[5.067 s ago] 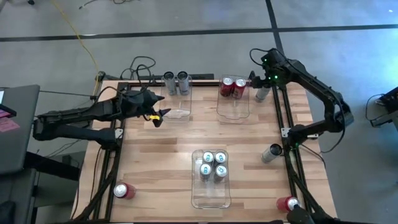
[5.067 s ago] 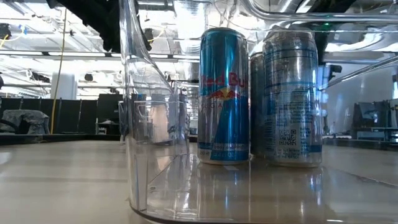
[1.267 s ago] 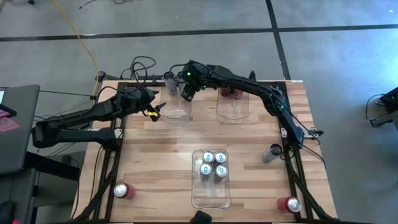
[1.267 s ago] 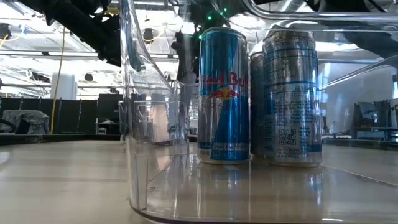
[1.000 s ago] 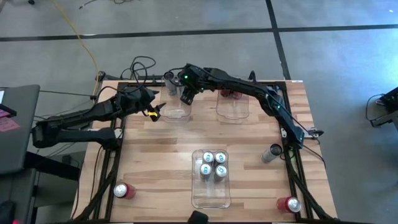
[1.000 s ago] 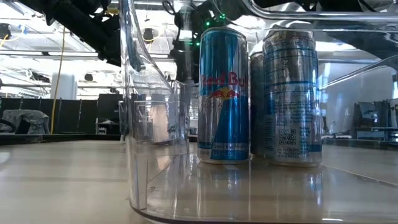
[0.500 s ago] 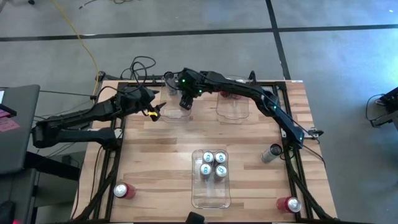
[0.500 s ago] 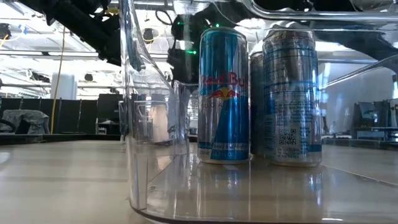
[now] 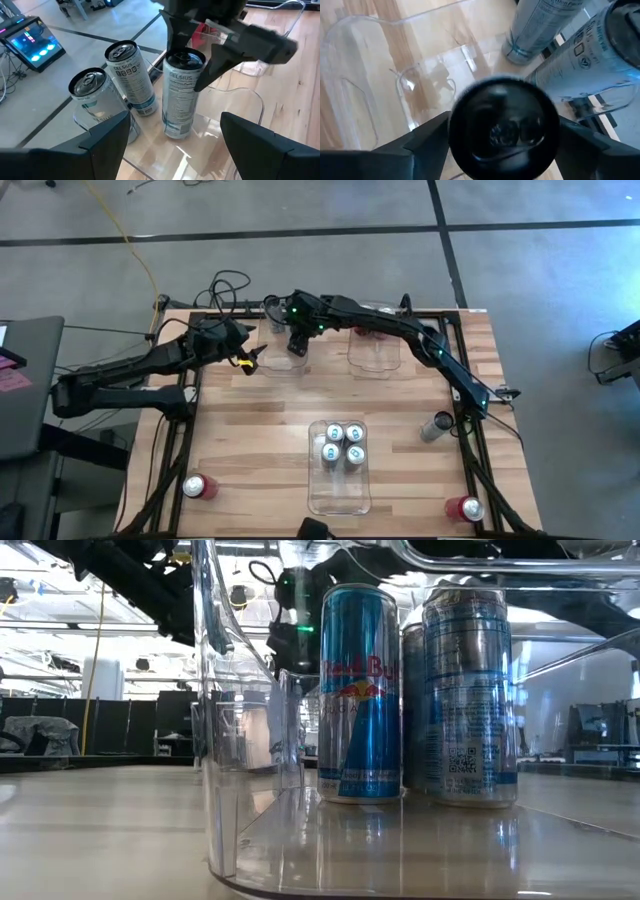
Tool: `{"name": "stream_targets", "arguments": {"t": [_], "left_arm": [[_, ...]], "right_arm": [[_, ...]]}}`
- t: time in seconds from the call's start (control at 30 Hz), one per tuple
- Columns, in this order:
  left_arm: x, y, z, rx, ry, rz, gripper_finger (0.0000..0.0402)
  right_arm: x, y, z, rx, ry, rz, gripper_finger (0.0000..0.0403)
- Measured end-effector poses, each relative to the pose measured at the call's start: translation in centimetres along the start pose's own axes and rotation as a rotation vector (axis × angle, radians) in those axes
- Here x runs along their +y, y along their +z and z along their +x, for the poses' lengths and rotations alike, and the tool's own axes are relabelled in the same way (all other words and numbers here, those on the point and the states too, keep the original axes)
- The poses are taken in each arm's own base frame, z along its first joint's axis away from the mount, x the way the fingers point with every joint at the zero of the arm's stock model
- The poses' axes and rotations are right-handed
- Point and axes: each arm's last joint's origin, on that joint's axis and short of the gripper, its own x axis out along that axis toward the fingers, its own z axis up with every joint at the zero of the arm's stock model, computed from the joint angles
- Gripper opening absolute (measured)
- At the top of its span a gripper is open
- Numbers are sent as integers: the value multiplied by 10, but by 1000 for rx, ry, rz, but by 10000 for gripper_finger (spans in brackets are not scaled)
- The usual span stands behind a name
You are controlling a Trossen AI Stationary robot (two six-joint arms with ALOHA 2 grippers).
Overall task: Sort soda cans
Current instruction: Put the top white soda can into the top left transparent bin, then put the white soda can into the top left transparent bin
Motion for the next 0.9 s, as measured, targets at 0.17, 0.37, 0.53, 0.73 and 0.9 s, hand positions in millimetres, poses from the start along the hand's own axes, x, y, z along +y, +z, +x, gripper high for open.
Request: {"name": "stream_targets", "arguments": {"t": [0.17, 0.37, 0.53, 0.73, 0.9], "left_arm": [[0, -1, 0, 5, -1, -2, 306], [0, -1, 0, 10, -2, -10, 306], [0, -1, 0, 15, -2, -20, 306], [-3, 1, 10, -4, 0, -53, 306], [-9, 3, 36, -28, 2, -100, 306]], "right_arm": [[-1, 4, 1, -47, -5, 0, 343], [-1, 5, 1, -56, -10, -5, 342], [1, 5, -3, -48, -7, -8, 342], [7, 9, -44, -60, -30, -23, 342], [10, 8, -91, -49, -16, -38, 342]]}}
